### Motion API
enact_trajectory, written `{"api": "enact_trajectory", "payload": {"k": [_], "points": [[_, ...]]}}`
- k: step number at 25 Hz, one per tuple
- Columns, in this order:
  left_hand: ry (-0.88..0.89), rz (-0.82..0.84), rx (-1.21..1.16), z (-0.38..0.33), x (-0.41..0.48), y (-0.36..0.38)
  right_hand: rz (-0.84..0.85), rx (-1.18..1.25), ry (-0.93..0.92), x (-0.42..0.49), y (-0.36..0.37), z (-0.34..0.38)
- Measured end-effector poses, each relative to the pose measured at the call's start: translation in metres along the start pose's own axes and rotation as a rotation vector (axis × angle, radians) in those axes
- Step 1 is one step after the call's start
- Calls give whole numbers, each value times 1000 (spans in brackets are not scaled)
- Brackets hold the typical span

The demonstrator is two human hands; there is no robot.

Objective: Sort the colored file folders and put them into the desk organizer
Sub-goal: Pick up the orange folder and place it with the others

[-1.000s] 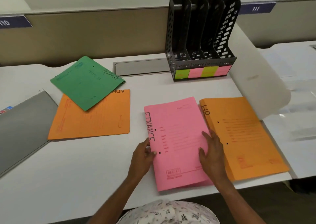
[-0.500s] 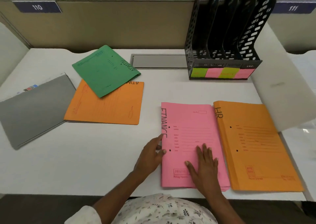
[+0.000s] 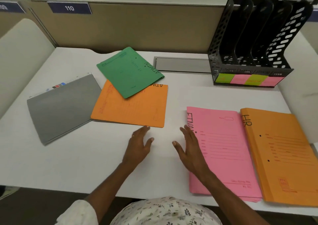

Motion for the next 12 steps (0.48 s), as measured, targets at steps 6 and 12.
{"api": "enact_trajectory", "payload": {"k": [6, 12], "points": [[-187, -310, 119, 87, 70, -155, 164, 613, 441, 61, 63, 31], [-321, -221, 51, 137, 112, -208, 67, 675, 585, 82, 82, 33]]}}
Point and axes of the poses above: each hand's wrist, its own x-axis towards the middle knuckle, its own y-axis out of the palm, z = x × y, the point moved 8 cm from there along x, towards the middle knuckle, and after that the axes turned 14 degrees about -x, right-handed, at the moved point
